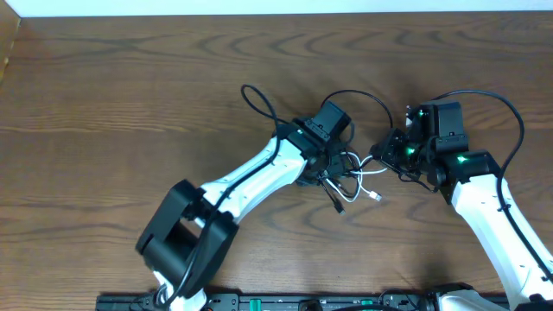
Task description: Untangle cables
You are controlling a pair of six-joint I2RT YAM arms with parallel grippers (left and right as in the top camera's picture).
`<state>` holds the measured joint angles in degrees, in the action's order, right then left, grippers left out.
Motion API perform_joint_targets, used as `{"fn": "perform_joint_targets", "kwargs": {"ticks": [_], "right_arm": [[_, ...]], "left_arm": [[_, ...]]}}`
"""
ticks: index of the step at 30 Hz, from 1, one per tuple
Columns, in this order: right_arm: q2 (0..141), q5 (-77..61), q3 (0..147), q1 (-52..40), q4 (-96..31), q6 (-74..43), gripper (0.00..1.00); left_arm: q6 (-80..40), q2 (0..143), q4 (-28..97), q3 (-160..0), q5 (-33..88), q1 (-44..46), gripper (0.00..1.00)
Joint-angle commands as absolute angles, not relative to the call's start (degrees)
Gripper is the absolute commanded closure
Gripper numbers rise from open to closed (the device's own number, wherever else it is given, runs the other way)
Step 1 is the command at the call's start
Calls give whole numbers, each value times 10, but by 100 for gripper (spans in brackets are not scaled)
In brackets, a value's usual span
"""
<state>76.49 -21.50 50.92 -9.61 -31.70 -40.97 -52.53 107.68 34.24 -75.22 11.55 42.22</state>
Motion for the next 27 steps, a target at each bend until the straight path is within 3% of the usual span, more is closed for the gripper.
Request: {"fn": "perform_joint_targets", "kwargs": {"ticks": [1,3,4,12,25,27], "right_arm": [[769,-206,505,-94,-317,-393,99],[769,-202,505,-94,-317,-387,99],[769,-200,505,-94,-317,-387,99],[769,-201,505,-94,-316,-387,99],[735,-256,506,-94,-261,-343,99],[735,-272,506,-94,-256,-356,99]], "left_arm": [[-517,1085,335,-750,104,420,76],[-506,1084,333,-750,104,417,91],[-495,1083,333,-750,104,414,92],[-319,1059,343,-750,189,357,93],[-307,977,368,-750,399,194,92],[-307,977,386,-750,394,188,83]]}}
